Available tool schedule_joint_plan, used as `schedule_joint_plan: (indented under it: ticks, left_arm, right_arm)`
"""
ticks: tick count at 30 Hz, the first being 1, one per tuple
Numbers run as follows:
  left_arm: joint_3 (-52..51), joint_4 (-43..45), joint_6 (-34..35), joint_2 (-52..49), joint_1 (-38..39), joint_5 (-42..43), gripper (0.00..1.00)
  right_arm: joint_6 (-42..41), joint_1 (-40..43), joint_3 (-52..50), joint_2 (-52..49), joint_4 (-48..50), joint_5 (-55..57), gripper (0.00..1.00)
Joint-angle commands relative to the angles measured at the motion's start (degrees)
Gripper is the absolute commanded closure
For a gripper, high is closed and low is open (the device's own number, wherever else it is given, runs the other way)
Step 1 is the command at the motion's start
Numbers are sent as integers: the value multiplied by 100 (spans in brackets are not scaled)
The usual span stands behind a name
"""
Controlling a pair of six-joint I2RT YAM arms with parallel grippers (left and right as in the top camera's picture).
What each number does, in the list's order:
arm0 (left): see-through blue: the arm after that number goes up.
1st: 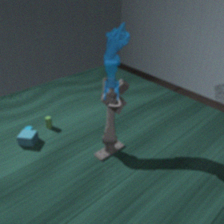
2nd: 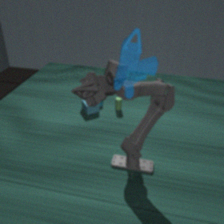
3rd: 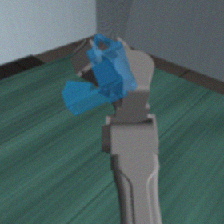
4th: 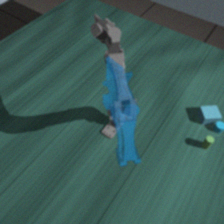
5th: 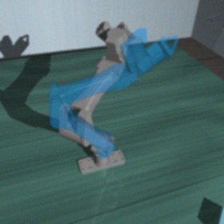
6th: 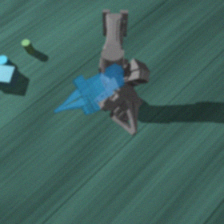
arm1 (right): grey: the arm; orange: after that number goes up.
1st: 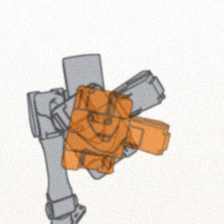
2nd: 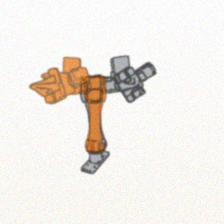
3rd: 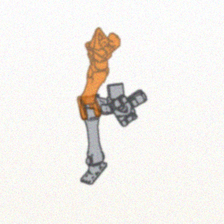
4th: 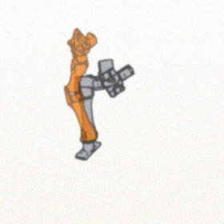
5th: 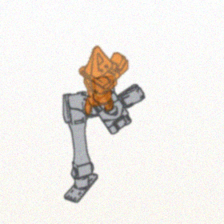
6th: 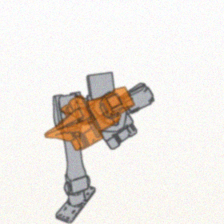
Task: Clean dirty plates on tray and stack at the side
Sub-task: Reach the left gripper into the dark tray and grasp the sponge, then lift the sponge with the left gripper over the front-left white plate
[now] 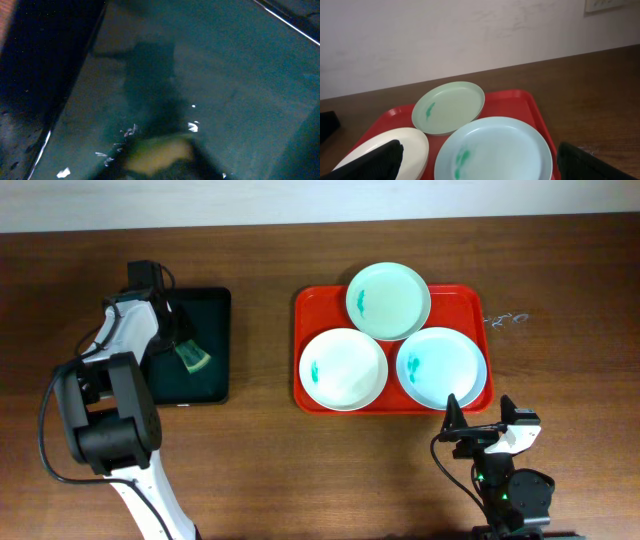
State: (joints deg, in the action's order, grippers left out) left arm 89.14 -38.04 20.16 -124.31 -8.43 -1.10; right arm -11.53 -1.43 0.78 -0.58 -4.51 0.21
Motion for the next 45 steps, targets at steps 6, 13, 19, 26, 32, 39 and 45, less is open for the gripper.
schedule_joint_plan:
  ticks: [6, 13, 19, 26, 32, 39, 45]
  left_arm:
    - [367, -1410, 17, -221, -15, 765, 1]
    - [376, -1799, 17, -221, 15, 896, 100]
    - [376, -1838, 15, -221, 15, 890, 1]
    - [376, -2249, 15, -221, 11, 1032, 100]
    - [376, -1613, 13, -221, 11, -304, 1]
    - [376, -1451, 15, -221, 11, -278, 100]
    - [2881, -3768, 13, -190, 11, 238, 100]
  right_arm:
    - [52, 37, -46, 37, -20, 48, 2]
    - [52, 37, -46, 37, -20, 48, 2]
    - [52, 37, -46, 37, -17, 48, 2]
    - [52, 37, -46, 37, -20, 48, 1]
    - [52, 37, -46, 37, -20, 48, 1]
    - [52, 37, -46, 37, -20, 48, 2]
    - [52, 37, -46, 37, -17, 48, 2]
